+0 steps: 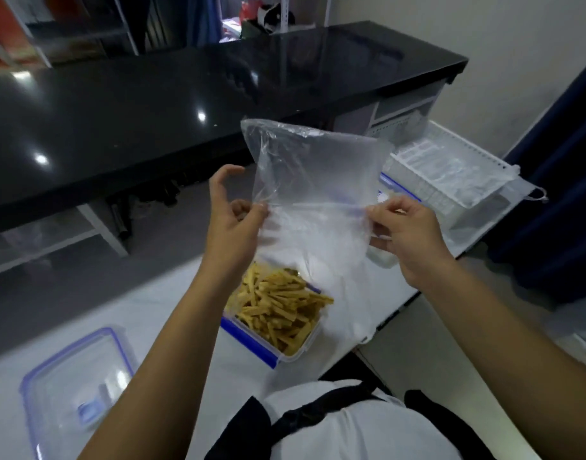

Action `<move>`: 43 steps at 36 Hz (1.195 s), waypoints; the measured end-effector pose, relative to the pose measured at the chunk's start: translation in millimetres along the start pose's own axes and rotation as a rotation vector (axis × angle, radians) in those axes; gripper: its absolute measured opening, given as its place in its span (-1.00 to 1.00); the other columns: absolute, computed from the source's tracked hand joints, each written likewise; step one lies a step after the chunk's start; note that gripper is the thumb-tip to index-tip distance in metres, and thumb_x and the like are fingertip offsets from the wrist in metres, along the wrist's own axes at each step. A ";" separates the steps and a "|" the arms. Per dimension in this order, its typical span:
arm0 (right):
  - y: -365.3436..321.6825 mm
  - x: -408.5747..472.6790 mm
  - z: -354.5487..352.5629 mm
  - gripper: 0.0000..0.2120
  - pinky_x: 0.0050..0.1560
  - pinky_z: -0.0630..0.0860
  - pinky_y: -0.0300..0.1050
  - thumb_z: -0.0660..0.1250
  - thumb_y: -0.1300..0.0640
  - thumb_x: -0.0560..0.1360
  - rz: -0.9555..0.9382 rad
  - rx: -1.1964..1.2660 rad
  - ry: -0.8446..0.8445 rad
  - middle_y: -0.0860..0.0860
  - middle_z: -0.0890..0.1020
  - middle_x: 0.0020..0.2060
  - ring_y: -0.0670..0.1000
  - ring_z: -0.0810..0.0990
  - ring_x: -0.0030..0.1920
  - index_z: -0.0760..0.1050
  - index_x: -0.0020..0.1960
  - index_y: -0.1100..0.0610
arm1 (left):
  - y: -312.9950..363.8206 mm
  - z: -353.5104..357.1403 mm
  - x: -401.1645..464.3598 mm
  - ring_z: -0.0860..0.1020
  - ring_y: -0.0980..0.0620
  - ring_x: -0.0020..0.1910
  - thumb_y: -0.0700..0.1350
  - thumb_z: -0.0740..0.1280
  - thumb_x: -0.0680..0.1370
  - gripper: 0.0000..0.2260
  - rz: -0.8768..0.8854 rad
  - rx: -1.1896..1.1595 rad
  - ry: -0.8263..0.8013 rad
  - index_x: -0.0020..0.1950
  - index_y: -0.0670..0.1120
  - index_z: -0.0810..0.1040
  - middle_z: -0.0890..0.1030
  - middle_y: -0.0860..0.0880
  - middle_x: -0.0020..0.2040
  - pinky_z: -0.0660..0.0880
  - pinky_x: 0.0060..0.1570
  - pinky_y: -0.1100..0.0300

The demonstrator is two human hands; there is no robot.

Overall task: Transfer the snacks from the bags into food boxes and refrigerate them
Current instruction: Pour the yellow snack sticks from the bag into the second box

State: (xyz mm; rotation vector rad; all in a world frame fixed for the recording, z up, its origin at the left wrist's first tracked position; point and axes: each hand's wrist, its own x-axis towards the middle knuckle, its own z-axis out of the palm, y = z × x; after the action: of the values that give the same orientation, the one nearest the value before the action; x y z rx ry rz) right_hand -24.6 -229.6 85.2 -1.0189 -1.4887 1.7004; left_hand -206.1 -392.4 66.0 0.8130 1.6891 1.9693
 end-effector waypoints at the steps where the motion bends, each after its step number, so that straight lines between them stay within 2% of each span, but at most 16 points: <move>1: -0.4 1.7 -7.9 -0.77 -0.32 0.61 -0.16 0.44 0.27 0.52 0.000 0.006 0.044 -0.03 0.67 -0.38 -0.05 0.68 -0.36 0.42 -0.20 0.09 | -0.6 9.0 2.0 0.66 -0.04 -0.29 -0.23 0.30 0.61 -0.56 0.027 0.017 -0.035 0.28 0.29 0.37 0.58 -0.03 -0.25 0.61 -0.32 0.10; 7: -11.5 7.6 -62.8 -0.73 -0.28 0.60 -0.18 0.38 0.36 0.51 -0.164 -0.091 0.133 0.09 0.67 -0.30 -0.02 0.68 -0.30 0.47 0.03 0.01 | -4.5 72.6 18.5 0.66 0.06 -0.23 -0.21 0.29 0.64 -0.72 0.081 0.069 -0.226 0.18 0.19 0.53 0.58 0.07 -0.27 0.60 -0.28 0.15; 10: -19.1 19.6 -94.1 -0.75 -0.20 0.62 -0.18 0.39 0.32 0.53 -0.238 -0.166 0.161 0.03 0.68 -0.26 -0.02 0.70 -0.20 0.59 -0.02 -0.05 | -5.1 105.7 25.9 0.67 -0.11 -0.12 -0.21 0.30 0.64 -0.71 0.046 0.048 -0.275 0.20 0.17 0.56 0.60 -0.14 -0.14 0.67 -0.13 -0.12; 14: -23.8 48.6 -134.4 -0.82 -0.08 0.60 -0.17 0.43 0.20 0.54 -0.202 -0.236 0.144 -0.06 0.74 -0.10 -0.07 0.69 -0.08 0.72 -0.04 -0.07 | -10.1 155.2 40.4 0.67 -0.15 -0.08 -0.22 0.31 0.63 -0.72 -0.025 0.034 -0.345 0.18 0.16 0.59 0.63 -0.16 -0.06 0.62 -0.02 -0.25; 18: -33.9 97.5 -179.5 -0.88 0.02 0.56 -0.19 0.46 0.12 0.52 -0.137 -0.281 0.120 -0.11 0.74 -0.04 -0.10 0.69 0.00 0.73 -0.06 -0.08 | -21.6 210.3 65.9 0.67 -0.08 -0.01 -0.11 0.34 0.63 -0.79 -0.065 0.105 -0.381 0.19 0.17 0.59 0.68 -0.04 0.00 0.66 -0.06 -0.05; 20: -41.8 127.4 -202.7 -0.91 -0.12 0.51 -0.36 0.47 0.08 0.51 -0.115 -0.356 0.101 -0.14 0.74 -0.06 -0.17 0.68 -0.03 0.70 -0.05 -0.11 | -28.0 238.0 78.2 0.66 -0.03 0.00 -0.04 0.32 0.60 -0.80 -0.097 0.107 -0.378 0.19 0.15 0.60 0.69 0.00 -0.01 0.64 -0.11 0.07; 22: -48.8 160.3 -227.4 -0.92 -0.26 0.46 -0.45 0.48 0.03 0.50 -0.093 -0.431 0.075 -0.16 0.71 -0.05 -0.23 0.67 -0.09 0.69 -0.02 -0.13 | -34.1 265.6 89.9 0.65 0.01 -0.01 -0.02 0.29 0.60 -0.79 -0.098 0.167 -0.385 0.20 0.17 0.61 0.69 0.05 -0.03 0.63 -0.07 0.04; 24: -54.7 196.6 -252.5 -0.88 -0.11 0.51 -0.32 0.47 -0.02 0.50 -0.086 -0.527 0.025 -0.14 0.69 0.02 -0.20 0.65 0.00 0.67 0.04 -0.13 | -40.1 291.9 101.2 0.65 0.12 -0.02 -0.04 0.30 0.63 -0.78 -0.052 0.298 -0.398 0.23 0.16 0.61 0.69 0.12 -0.07 0.61 0.00 0.11; 26: -61.1 236.0 -274.9 -0.85 0.07 0.53 -0.14 0.46 -0.04 0.50 -0.072 -0.612 -0.029 -0.14 0.67 0.05 -0.10 0.61 0.12 0.65 0.07 -0.14 | -43.1 316.5 114.9 0.63 0.22 -0.03 -0.02 0.32 0.62 -0.78 0.016 0.454 -0.383 0.25 0.18 0.60 0.67 0.19 -0.11 0.54 -0.04 0.34; 27: -63.9 255.4 -284.4 -0.84 0.06 0.53 -0.13 0.46 -0.05 0.50 -0.064 -0.644 -0.049 -0.17 0.66 0.02 -0.08 0.60 0.14 0.64 0.08 -0.16 | -44.0 328.5 122.4 0.62 0.23 -0.06 0.01 0.32 0.61 -0.78 0.038 0.515 -0.369 0.24 0.19 0.60 0.66 0.20 -0.13 0.51 -0.09 0.39; 30: -65.2 308.8 -305.6 -0.77 -0.13 0.46 -0.27 0.43 -0.08 0.51 -0.058 -0.723 -0.105 -0.28 0.59 -0.05 -0.06 0.58 0.13 0.62 0.16 -0.14 | -49.9 362.7 147.0 0.58 0.17 -0.08 0.03 0.32 0.61 -0.80 0.076 0.671 -0.304 0.21 0.15 0.63 0.62 0.15 -0.14 0.51 -0.06 0.23; 32: -59.4 340.4 -316.9 -0.66 -0.05 0.44 -0.27 0.40 -0.11 0.53 -0.069 -0.846 -0.171 -0.21 0.57 0.14 -0.05 0.52 0.21 0.55 0.29 -0.12 | -56.0 385.4 162.5 0.50 0.08 0.11 0.02 0.31 0.62 -0.77 0.149 0.811 -0.238 0.26 0.08 0.61 0.57 0.10 0.00 0.43 0.04 0.18; 34: -49.9 364.5 -325.4 -0.52 0.23 0.42 -0.13 0.37 -0.13 0.54 -0.087 -1.052 -0.294 -0.09 0.43 0.43 0.01 0.43 0.37 0.42 0.43 -0.13 | -66.0 408.2 175.0 0.36 -0.02 0.34 -0.01 0.29 0.63 -0.69 0.200 0.934 -0.205 0.38 0.06 0.53 0.49 -0.04 0.28 0.37 0.27 0.09; 37: -32.2 386.3 -332.0 -0.36 0.54 0.13 0.09 0.31 -0.21 0.56 -0.171 -1.456 -0.512 0.02 0.04 0.63 0.13 0.08 0.59 0.17 0.57 -0.19 | -93.0 440.1 189.6 -0.04 -0.15 0.61 0.12 0.10 0.68 -0.52 0.115 1.208 -0.399 0.61 0.20 0.11 0.03 -0.08 0.65 -0.05 0.56 -0.10; 39: -18.8 395.4 -334.9 -0.31 0.57 -0.07 0.17 0.24 -0.25 0.58 -0.275 -1.664 -0.605 0.01 -0.20 0.63 0.15 -0.16 0.62 0.01 0.60 -0.22 | -117.2 454.8 195.4 -0.23 -0.14 0.62 0.23 -0.04 0.68 -0.47 -0.005 1.377 -0.598 0.62 0.22 -0.09 -0.19 -0.02 0.66 -0.23 0.57 -0.14; 43: 7.8 406.5 -343.9 -0.29 0.55 -0.28 0.24 0.10 -0.33 0.59 -0.430 -1.846 -0.714 -0.01 -0.36 0.59 0.15 -0.37 0.58 -0.13 0.61 -0.21 | -152.2 467.0 195.2 -0.23 -0.13 0.62 0.33 -0.12 0.63 -0.42 -0.179 1.592 -0.909 0.63 0.20 -0.12 -0.21 -0.01 0.66 -0.28 0.54 -0.20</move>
State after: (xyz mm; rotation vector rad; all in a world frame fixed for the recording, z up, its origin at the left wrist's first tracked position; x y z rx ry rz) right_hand 78.2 286.6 4.5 -0.5738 -3.4564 -0.1345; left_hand -47.2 105.8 -10.0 1.5284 2.1998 -0.3335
